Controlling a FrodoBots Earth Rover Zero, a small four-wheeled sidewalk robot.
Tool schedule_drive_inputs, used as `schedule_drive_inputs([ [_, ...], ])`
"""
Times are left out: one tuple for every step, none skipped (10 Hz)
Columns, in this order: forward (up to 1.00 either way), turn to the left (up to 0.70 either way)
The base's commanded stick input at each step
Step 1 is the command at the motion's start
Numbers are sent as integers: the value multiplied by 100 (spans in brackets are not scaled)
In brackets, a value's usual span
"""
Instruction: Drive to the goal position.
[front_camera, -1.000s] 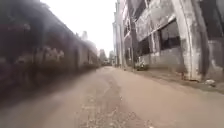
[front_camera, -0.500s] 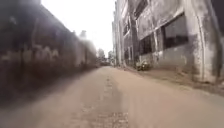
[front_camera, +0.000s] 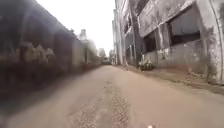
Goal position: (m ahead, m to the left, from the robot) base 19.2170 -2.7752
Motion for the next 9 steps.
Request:
schedule_drive_inputs([
  [100, 0],
  [100, 0],
  [100, 0],
  [100, 0],
  [100, 0],
  [100, 0],
  [100, 0],
  [100, 0],
  [100, 0],
])
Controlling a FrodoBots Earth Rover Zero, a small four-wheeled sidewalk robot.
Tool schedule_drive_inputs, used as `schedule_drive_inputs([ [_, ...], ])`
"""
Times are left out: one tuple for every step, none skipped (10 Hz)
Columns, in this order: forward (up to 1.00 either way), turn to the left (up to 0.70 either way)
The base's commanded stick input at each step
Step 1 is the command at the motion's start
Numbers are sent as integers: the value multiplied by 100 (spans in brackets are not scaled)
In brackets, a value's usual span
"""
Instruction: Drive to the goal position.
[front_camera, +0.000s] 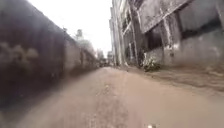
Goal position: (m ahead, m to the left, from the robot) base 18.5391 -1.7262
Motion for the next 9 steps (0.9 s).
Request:
schedule_drive_inputs([
  [100, 0],
  [100, 0],
  [100, 0],
  [100, 0],
  [100, 0],
  [100, 0],
  [100, 0],
  [100, 0],
  [100, 0],
])
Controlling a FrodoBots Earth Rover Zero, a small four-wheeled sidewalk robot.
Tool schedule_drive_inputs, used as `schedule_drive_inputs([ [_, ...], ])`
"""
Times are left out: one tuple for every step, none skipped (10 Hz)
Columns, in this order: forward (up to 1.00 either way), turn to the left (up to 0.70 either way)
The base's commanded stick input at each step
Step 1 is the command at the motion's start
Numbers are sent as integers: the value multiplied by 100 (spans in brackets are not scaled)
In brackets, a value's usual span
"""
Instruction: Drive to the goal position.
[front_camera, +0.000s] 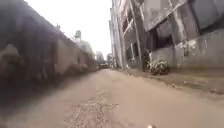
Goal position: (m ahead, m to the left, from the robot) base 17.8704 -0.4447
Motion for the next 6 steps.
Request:
schedule_drive_inputs([
  [100, 0],
  [100, 0],
  [100, 0],
  [100, 0],
  [100, 0],
  [100, 0],
])
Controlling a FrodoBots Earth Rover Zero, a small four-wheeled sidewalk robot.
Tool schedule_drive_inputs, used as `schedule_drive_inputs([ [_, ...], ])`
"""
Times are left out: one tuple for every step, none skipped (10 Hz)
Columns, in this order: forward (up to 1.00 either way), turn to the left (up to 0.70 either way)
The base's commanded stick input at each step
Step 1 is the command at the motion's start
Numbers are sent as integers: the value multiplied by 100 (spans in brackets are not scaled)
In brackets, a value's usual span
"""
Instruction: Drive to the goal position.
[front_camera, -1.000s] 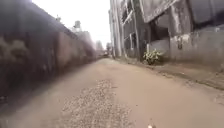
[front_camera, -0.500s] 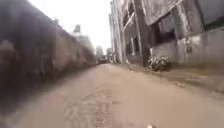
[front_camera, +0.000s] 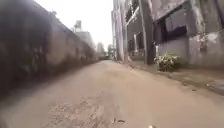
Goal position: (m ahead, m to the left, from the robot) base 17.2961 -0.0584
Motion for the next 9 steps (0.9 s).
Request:
schedule_drive_inputs([
  [100, 0],
  [100, 0],
  [100, 0],
  [100, 0],
  [100, 0],
  [100, 0],
  [100, 0],
  [100, 0],
  [100, 0],
])
